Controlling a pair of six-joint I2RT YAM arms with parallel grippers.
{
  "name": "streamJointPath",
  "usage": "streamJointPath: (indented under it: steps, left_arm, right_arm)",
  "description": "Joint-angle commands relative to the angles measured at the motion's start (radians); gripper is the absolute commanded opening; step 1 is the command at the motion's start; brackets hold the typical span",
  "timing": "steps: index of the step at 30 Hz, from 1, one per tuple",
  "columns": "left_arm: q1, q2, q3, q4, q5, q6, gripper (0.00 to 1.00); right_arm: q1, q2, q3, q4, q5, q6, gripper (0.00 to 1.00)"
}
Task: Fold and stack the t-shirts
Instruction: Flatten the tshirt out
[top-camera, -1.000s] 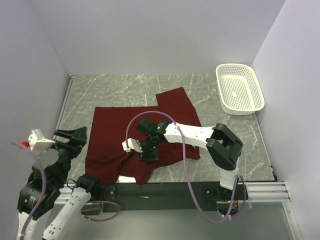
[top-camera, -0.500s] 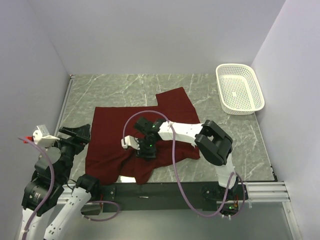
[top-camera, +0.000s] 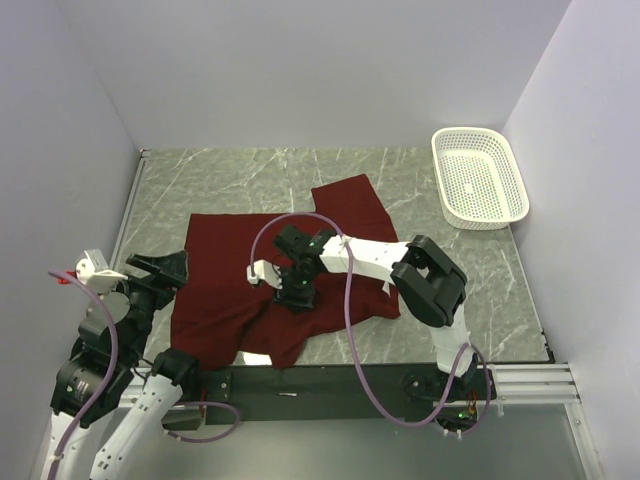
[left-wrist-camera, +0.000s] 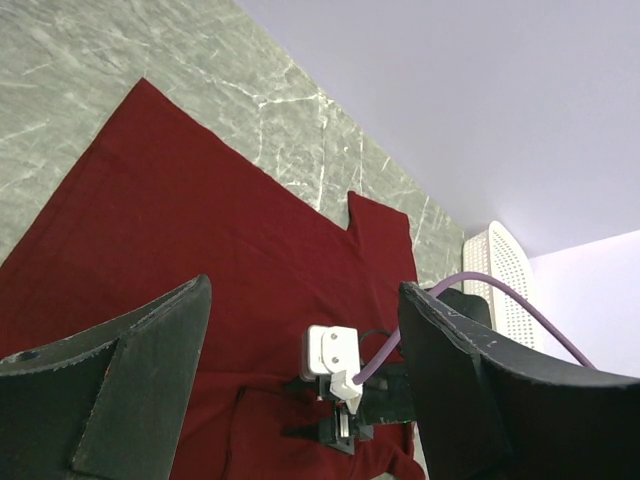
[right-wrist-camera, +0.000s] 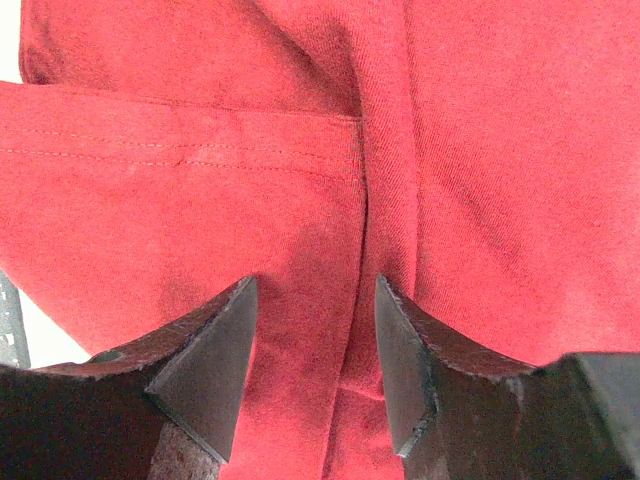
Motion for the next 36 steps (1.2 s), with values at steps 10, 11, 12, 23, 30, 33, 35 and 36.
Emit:
streamJointPath:
  steps: [10, 11, 12, 23, 30, 33, 35, 36]
  left_arm:
    - [-0.001, -0.002, -0.012, 0.052, 0.029, -0.006, 0.81]
    - [-0.001, -0.004, -0.012, 0.05, 0.03, -0.009, 0.81]
    - [-0.001, -0.007, -0.012, 0.049, 0.033, -0.009, 0.81]
    - [-0.001, -0.027, -0.024, 0.049, 0.032, -0.015, 0.81]
    - [-0.001, -0.013, -0.017, 0.06, 0.039, -0.01, 0.8]
    - [-0.001, -0.01, -0.006, 0.055, 0.035, -0.006, 0.8]
    - [-0.001, -0.01, -0.006, 0.057, 0.032, -0.003, 0.81]
    - [-0.001, -0.007, -0.005, 0.058, 0.03, 0.002, 0.81]
  right_arm:
    - [-0.014, 0.028, 0.009, -0.014, -0.015, 0.005, 0.48]
    - [-0.012, 0.028, 0.009, -0.02, -0.014, 0.005, 0.47]
    - [-0.014, 0.028, 0.009, -0.023, -0.017, 0.006, 0.45]
    - [-0.02, -0.147, -0.04, -0.079, -0.054, -0.02, 0.0]
    - [-0.025, -0.313, -0.057, -0.23, -0.115, -0.116, 0.0]
    - [-0.031, -0.404, -0.106, -0.366, -0.164, -0.258, 0.0]
    - [-0.031, -0.46, -0.178, -0.46, -0.181, -0.328, 0.0]
    - [-0.029, -0.516, -0.203, -0.486, -0.187, -0.387, 0.0]
